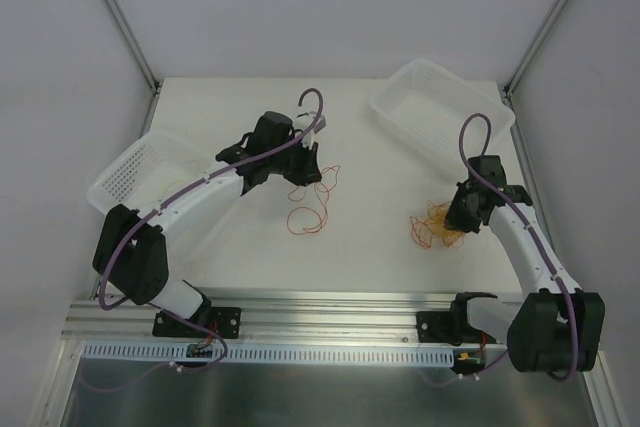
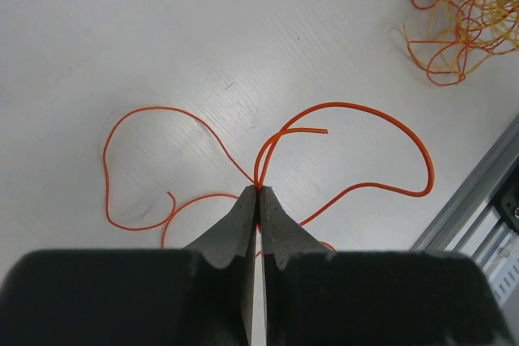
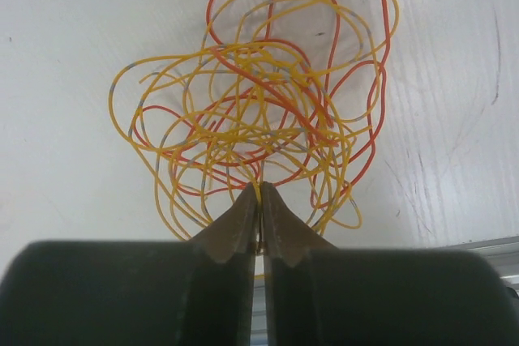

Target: Untangle the cables

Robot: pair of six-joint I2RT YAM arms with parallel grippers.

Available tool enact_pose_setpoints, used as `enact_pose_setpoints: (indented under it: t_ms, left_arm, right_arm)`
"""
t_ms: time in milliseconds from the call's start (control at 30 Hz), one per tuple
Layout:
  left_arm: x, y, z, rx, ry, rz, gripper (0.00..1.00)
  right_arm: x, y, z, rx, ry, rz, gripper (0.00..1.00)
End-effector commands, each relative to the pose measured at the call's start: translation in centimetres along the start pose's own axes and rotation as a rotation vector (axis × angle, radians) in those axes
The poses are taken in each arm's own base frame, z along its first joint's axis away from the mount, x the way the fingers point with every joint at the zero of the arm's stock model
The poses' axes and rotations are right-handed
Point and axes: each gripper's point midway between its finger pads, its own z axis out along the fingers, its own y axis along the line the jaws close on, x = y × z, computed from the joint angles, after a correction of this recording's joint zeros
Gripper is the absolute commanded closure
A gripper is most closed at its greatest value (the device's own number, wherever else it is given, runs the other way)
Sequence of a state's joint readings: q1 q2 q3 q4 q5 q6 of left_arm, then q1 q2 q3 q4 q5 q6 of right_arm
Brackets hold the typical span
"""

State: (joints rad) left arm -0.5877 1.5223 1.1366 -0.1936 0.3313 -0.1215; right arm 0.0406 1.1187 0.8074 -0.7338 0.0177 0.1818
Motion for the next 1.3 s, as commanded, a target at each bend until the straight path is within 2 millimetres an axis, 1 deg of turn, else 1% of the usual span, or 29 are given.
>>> enact_pose_setpoints:
  t_ms: [0, 33, 100, 133, 167, 233, 300, 333, 400, 433, 467, 500, 533, 567, 600, 633, 667, 733, 767, 833, 900, 967, 1000, 1033, 1100, 1133, 1200, 1233, 1267]
  left_arm:
    - [-2.0, -1.6, -2.0, 0.015, -0.053, -0.028, 1.0]
    - [-2.3, -1.8, -2.3, 0.021, -0.062, -0.035, 1.0]
    - [-3.1, -2.4, -2.8, 0.035, -0.082, -0.056, 1.0]
    - [-3.3, -2.4, -2.9, 0.031, -0.089, -0.07, 1.0]
    - [-3.3, -2.4, -3.0, 0.027, -0.09, -0.079, 1.0]
    - [-3.3, -1.9, -2.9, -0.004, -0.096, -0.094, 1.0]
    - [-2.5, -1.1, -2.6, -0.046, -0.085, -0.142, 1.0]
    - [-2.2, -0.6, -2.4, -0.072, -0.08, -0.163, 1.0]
    - [-0.7, 0.0, -1.7, -0.101, -0.05, -0.245, 1.0]
    - [-0.1, 0.4, -1.3, -0.129, -0.041, -0.271, 1.0]
    - [1.4, 0.9, -0.6, -0.154, -0.01, -0.323, 1.0]
    - [2.1, 1.1, -0.3, -0.172, 0.003, -0.341, 1.0]
    - [2.7, 1.6, 0.0, -0.216, 0.005, -0.36, 1.0]
    - [4.1, 2.0, 0.7, -0.244, 0.035, -0.373, 1.0]
    - [4.6, 2.3, 0.9, -0.263, 0.045, -0.381, 1.0]
    - [5.2, 2.4, 1.3, -0.276, 0.056, -0.394, 1.0]
    - [6.6, 2.7, 2.0, -0.294, 0.09, -0.421, 1.0]
    - [7.5, 3.1, 2.7, -0.32, 0.106, -0.438, 1.0]
    - [8.2, 3.2, 3.3, -0.33, 0.122, -0.451, 1.0]
    - [8.8, 3.2, 3.8, -0.331, 0.136, -0.456, 0.95]
    - [9.2, 2.8, 4.1, -0.327, 0.145, -0.462, 0.9]
    - [9.2, 2.5, 4.0, -0.322, 0.143, -0.469, 0.77]
    - [9.3, 2.4, 3.8, -0.32, 0.141, -0.468, 0.7]
    - [9.2, 2.5, 3.6, -0.326, 0.131, -0.469, 0.58]
    - [8.7, 2.4, 2.6, -0.327, 0.103, -0.458, 0.47]
    - [8.5, 2.4, 2.2, -0.326, 0.093, -0.457, 0.33]
    - [7.5, 2.0, 0.8, -0.309, 0.048, -0.456, 0.2]
    - [7.3, 2.6, 0.2, -0.337, 0.029, -0.463, 0.15]
    - [6.6, 2.6, -0.8, -0.337, -0.004, -0.466, 0.08]
  right_arm:
    - [-0.7, 1.2, -0.2, -0.053, -0.001, 0.006, 0.89]
    - [-0.9, 1.5, -0.5, -0.064, -0.011, -0.003, 0.78]
    - [-1.6, 2.1, -1.3, -0.087, -0.039, -0.024, 0.62]
    - [-1.7, 2.5, -1.9, -0.098, -0.056, -0.042, 0.47]
    - [-2.3, 2.9, -2.6, -0.111, -0.083, -0.063, 0.42]
    - [-2.8, 3.6, -3.6, -0.125, -0.118, -0.107, 0.31]
    - [-3.6, 4.6, -5.0, -0.16, -0.178, -0.155, 0.27]
    - [-3.6, 5.3, -5.4, -0.181, -0.19, -0.188, 0.25]
    - [-3.9, 6.6, -6.3, -0.239, -0.225, -0.224, 0.24]
    - [-3.6, 7.6, -6.5, -0.271, -0.226, -0.253, 0.24]
    - [-3.5, 8.6, -6.7, -0.314, -0.233, -0.268, 0.23]
    - [-3.1, 9.2, -6.5, -0.338, -0.224, -0.283, 0.22]
    - [-2.6, 10.8, -6.7, -0.4, -0.218, -0.317, 0.21]
    - [-2.1, 11.7, -6.7, -0.433, -0.206, -0.336, 0.21]
    - [-1.5, 12.6, -6.6, -0.467, -0.189, -0.354, 0.2]
    - [-0.4, 14.2, -6.2, -0.52, -0.155, -0.382, 0.19]
    - [0.1, 15.0, -6.2, -0.549, -0.142, -0.394, 0.18]
    - [1.2, 16.8, -5.7, -0.595, -0.118, -0.428, 0.16]
    - [1.5, 17.3, -5.4, -0.6, -0.113, -0.428, 0.15]
    - [2.1, 18.7, -5.4, -0.631, -0.115, -0.45, 0.12]
    - [2.7, 19.6, -4.7, -0.632, -0.09, -0.458, 0.11]
    - [3.7, 20.6, -3.6, -0.62, -0.053, -0.485, 0.1]
    - [3.8, 21.1, -3.5, -0.614, -0.046, -0.476, 0.1]
    - [4.3, 21.6, -3.3, -0.61, -0.041, -0.481, 0.08]
    - [4.9, 22.4, -2.3, -0.596, -0.029, -0.471, 0.07]
    - [5.2, 23.2, -2.2, -0.603, -0.041, -0.481, 0.04]
    - [5.9, 24.1, -1.2, -0.587, -0.018, -0.491, 0.03]
    - [6.4, 24.6, -0.9, -0.58, -0.015, -0.505, 0.02]
    - [6.5, 24.9, -0.6, -0.576, -0.014, -0.511, 0.02]
